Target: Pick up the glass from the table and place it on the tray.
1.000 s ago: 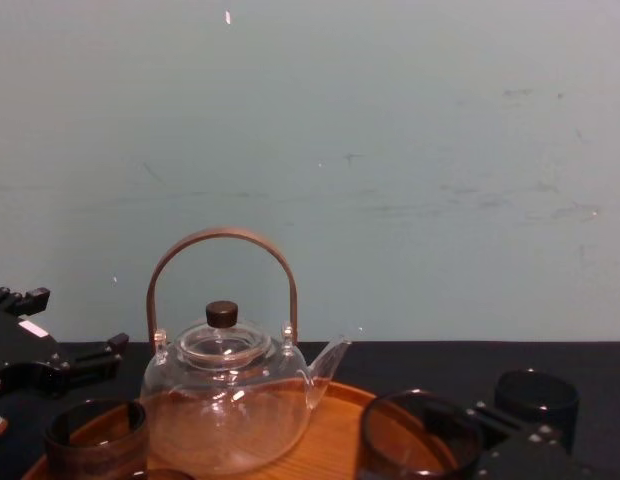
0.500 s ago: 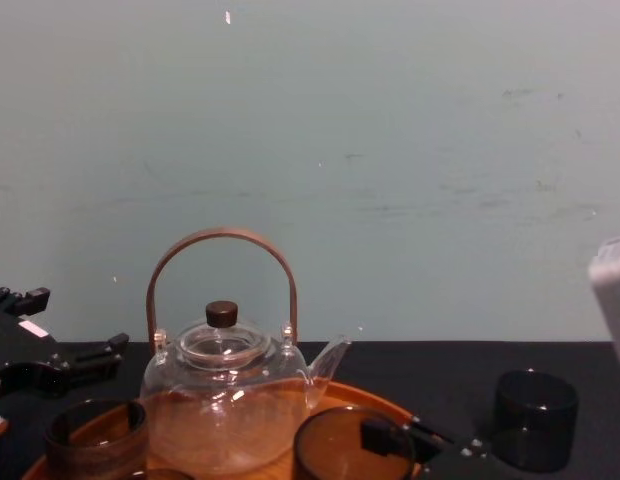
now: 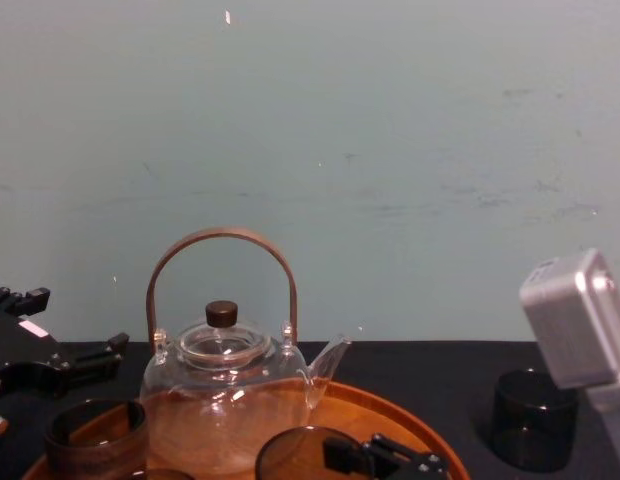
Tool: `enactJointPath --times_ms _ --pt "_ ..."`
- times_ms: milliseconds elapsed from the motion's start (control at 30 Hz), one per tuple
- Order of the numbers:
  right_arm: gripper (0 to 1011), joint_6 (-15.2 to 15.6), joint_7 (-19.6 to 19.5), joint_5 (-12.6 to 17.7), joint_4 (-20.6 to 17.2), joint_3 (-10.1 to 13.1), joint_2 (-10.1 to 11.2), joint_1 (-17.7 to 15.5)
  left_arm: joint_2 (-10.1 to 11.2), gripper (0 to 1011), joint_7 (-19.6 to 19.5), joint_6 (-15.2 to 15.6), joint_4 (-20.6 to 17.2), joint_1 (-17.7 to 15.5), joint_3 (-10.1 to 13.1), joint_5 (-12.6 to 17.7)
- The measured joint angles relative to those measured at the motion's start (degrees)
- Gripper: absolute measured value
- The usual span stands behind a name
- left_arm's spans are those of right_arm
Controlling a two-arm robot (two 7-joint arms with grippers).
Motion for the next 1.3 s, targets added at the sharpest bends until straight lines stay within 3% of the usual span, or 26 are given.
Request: enactJointPath --times_ms 733,1300 --pt "905 0.3 0.89 0.95 5.31 -1.33 -1.69 2.51 0.0 1001 0.0 0.0 0.0 0.0 0.0 0.0" --pt "904 0.33 0.85 0.97 5.21 -1.28 -1.68 2.46 0.0 1002 0.0 0.0 0.0 0.0 0.0 0.0"
